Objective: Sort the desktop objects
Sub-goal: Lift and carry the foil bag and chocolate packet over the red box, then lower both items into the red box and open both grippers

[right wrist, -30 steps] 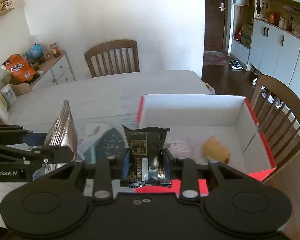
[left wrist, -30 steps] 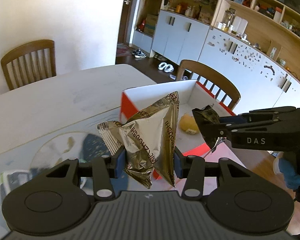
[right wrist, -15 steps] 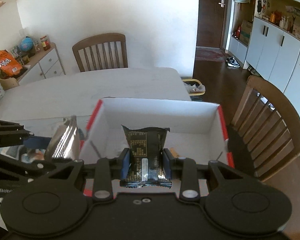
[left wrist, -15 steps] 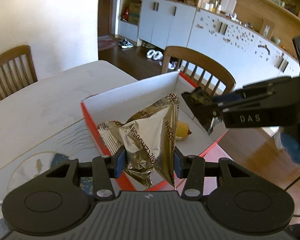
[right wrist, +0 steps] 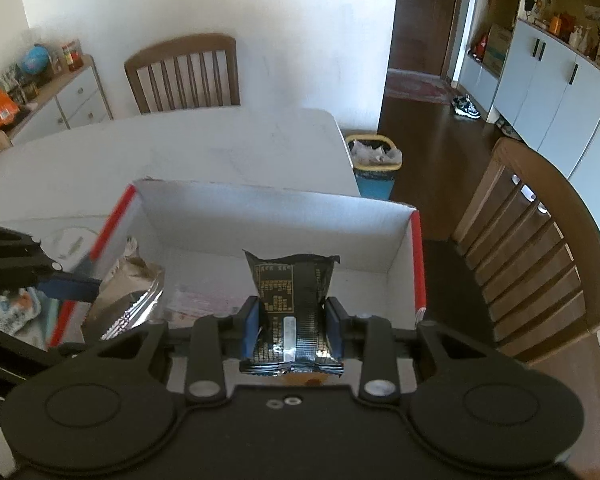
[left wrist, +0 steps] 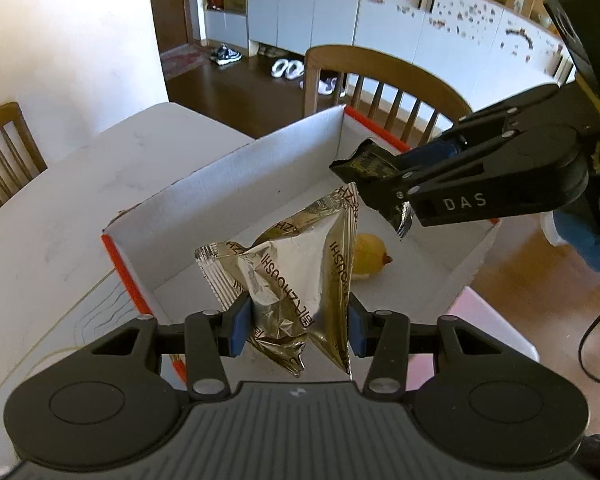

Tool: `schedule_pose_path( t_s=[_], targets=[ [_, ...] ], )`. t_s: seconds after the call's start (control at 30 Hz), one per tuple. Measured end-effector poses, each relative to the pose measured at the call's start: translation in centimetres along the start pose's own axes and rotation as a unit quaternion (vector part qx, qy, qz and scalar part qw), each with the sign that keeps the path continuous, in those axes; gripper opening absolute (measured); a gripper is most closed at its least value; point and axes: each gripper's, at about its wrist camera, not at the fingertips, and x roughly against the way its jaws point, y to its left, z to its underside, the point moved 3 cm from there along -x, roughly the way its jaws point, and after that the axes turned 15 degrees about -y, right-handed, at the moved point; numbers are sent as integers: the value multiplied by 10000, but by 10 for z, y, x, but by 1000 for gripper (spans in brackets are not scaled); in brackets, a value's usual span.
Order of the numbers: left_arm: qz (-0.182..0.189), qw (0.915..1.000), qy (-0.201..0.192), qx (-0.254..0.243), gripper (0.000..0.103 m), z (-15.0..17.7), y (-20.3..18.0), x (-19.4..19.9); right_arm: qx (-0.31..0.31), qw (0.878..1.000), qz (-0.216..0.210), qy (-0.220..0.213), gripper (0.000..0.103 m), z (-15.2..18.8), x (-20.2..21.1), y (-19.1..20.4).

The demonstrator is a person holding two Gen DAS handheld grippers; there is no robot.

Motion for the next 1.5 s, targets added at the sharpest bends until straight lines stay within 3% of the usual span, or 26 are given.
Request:
schedule_pose_path(
  t_s=[0.33, 0.77, 1.13, 1.5],
  targets=[
    [-84, 9981, 523, -302, 46, 1, -1, -35, 149, 9991, 167, 361, 33, 3, -51, -17],
    [-166, 9957, 815, -400, 46, 10, 5, -52, 569, 9950, 476, 665, 33, 19, -96, -16],
    [47, 9931, 1116, -345, 46, 19, 4, -51, 667, 9933, 138, 934, 34, 32, -113, -1],
    [280, 9902, 1360, -132, 47, 14, 6, -55, 506, 9928, 127, 1080, 38, 31, -118, -7]
  ],
)
